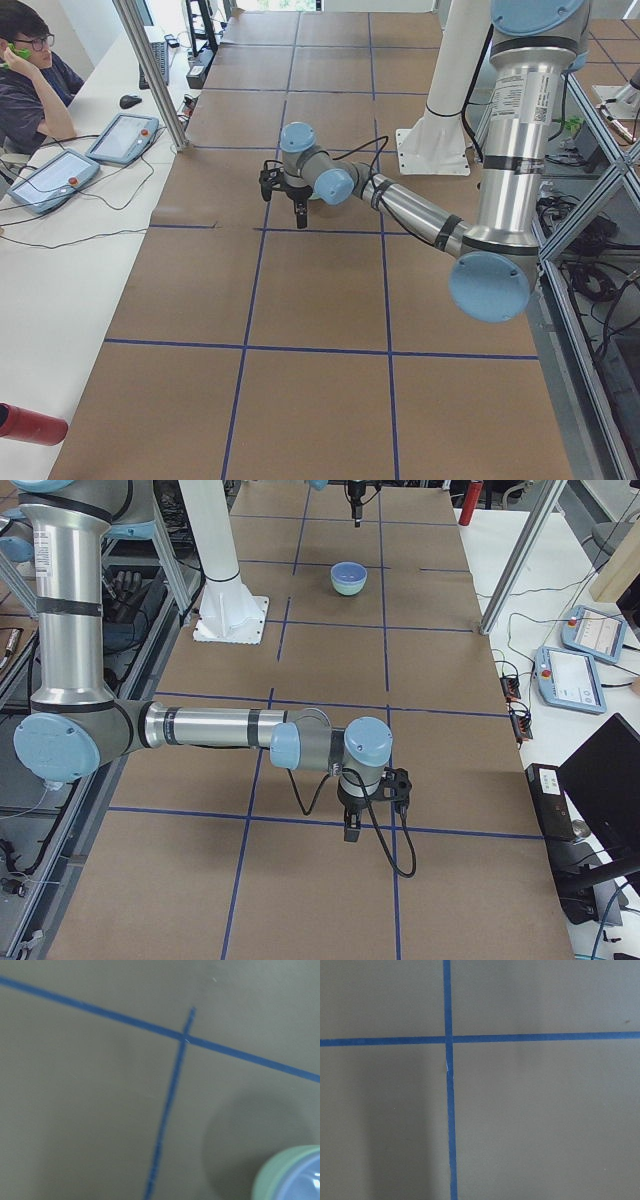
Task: Stack blue bowl on green bowl
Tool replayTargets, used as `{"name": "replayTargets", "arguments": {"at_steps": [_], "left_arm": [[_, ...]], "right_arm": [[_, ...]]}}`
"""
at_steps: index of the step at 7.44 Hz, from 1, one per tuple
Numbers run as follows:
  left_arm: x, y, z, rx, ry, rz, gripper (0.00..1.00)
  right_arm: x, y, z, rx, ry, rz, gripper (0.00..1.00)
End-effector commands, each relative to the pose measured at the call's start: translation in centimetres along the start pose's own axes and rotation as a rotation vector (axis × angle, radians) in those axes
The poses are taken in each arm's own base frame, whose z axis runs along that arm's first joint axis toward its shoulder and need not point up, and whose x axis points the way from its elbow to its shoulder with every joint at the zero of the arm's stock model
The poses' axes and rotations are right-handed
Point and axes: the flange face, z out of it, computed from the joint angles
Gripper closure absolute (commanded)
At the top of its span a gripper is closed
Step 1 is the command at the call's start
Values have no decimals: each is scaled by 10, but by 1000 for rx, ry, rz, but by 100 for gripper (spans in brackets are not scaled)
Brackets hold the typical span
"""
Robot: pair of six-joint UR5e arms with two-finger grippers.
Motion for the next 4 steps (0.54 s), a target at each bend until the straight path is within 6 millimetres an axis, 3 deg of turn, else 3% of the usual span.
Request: {"name": "replayTargets", "arguments": {"at_steps": [1,2,3,4], "left_arm": [[-160,13,-34,9,-69,220,0],[-216,16,-35,2,-98,276,0],[-259,15,-37,-3,-115,317,0],[-283,17,-42,-32,-127,277,0]], "right_arm": [[0,0,0,0,0,0,0],[0,0,0,0,0,0,0],[0,0,0,0,0,0,0],[0,0,0,1,0,1,0]]}}
